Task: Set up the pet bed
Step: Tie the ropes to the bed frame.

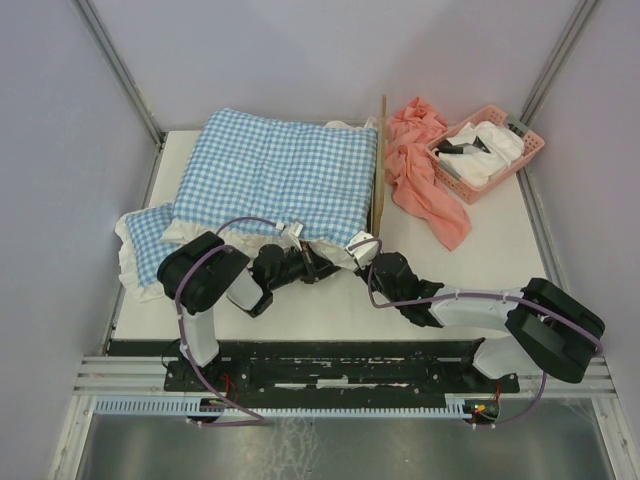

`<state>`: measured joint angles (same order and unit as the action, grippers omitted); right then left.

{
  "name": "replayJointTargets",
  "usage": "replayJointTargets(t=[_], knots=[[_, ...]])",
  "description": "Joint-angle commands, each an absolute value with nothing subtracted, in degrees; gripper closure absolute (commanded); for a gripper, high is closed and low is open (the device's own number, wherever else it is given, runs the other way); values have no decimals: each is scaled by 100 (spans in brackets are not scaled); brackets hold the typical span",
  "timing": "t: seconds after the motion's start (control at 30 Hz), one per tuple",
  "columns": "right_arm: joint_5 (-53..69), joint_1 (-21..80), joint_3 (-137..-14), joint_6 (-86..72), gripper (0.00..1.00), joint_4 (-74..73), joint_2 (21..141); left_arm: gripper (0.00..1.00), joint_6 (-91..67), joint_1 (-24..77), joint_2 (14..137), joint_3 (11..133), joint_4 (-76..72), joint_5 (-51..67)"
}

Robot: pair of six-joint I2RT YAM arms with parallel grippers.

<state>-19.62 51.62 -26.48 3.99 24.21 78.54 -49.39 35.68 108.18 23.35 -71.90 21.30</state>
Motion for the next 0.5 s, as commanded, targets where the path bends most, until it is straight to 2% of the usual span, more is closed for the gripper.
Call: replayJointTargets(t=[0.0, 0.47], knots=[[-2206, 5124, -2531, 103, 98, 2822, 7789, 97, -4754, 3663, 11011, 2231, -7625, 2048], [-1971, 5045, -3209, 301, 98, 2329, 8008, 97, -4730, 3864, 11172, 2007, -7909, 1871]])
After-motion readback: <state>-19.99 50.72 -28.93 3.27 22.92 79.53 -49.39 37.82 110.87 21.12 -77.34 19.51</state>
